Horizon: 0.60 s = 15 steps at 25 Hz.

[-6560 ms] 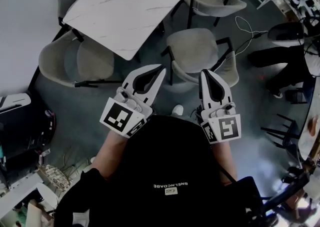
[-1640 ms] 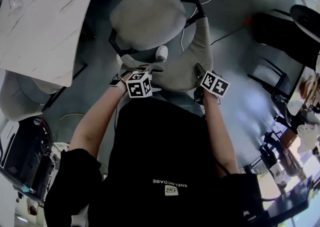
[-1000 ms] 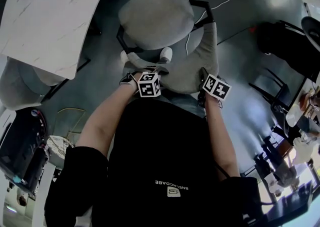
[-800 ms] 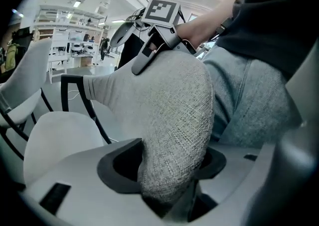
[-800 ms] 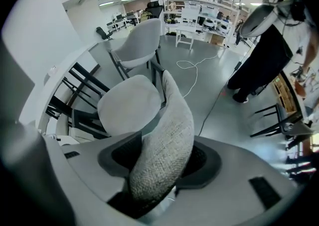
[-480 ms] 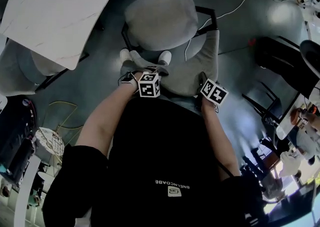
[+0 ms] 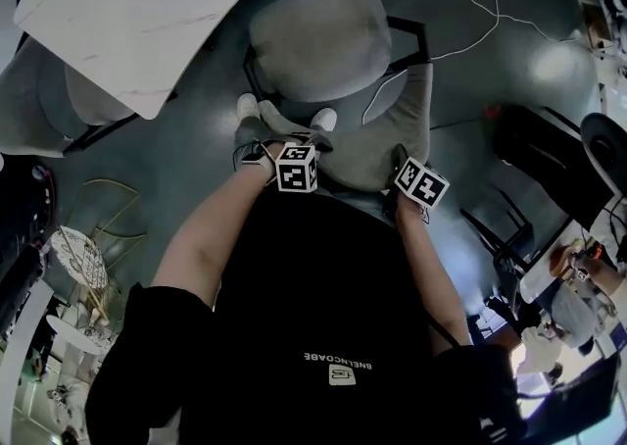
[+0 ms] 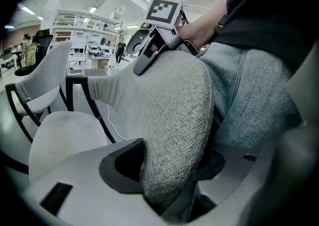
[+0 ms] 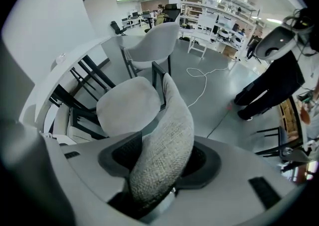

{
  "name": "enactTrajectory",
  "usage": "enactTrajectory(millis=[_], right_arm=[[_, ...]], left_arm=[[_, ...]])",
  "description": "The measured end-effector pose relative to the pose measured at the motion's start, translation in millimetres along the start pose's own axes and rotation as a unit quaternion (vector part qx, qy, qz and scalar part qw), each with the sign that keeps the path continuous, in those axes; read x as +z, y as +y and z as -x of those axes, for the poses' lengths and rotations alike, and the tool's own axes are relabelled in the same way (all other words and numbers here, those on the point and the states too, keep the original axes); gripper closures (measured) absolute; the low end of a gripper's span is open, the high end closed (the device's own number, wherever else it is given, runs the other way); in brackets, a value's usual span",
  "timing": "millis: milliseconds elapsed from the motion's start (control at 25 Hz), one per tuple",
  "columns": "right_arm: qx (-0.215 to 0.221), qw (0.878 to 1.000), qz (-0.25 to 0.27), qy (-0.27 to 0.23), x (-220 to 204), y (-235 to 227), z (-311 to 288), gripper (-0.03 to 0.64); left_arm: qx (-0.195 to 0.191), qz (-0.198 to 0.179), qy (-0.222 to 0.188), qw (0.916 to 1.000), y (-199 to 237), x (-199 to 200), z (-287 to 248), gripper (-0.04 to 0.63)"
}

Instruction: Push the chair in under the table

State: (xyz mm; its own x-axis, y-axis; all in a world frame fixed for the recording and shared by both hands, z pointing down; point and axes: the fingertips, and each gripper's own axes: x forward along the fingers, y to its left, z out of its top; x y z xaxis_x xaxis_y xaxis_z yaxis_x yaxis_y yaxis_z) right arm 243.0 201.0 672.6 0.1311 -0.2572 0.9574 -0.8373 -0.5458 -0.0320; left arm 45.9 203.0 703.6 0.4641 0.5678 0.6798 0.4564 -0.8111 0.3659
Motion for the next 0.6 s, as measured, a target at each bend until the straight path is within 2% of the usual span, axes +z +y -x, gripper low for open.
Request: enactTrajectory(millis=[600], right_arm=[[0.026,0.996,0.089,-0.002,60,47,-21,0.391]], left_arm=[[0.047,0.076,-0.025,0.9957,35,-9,23,0.356]])
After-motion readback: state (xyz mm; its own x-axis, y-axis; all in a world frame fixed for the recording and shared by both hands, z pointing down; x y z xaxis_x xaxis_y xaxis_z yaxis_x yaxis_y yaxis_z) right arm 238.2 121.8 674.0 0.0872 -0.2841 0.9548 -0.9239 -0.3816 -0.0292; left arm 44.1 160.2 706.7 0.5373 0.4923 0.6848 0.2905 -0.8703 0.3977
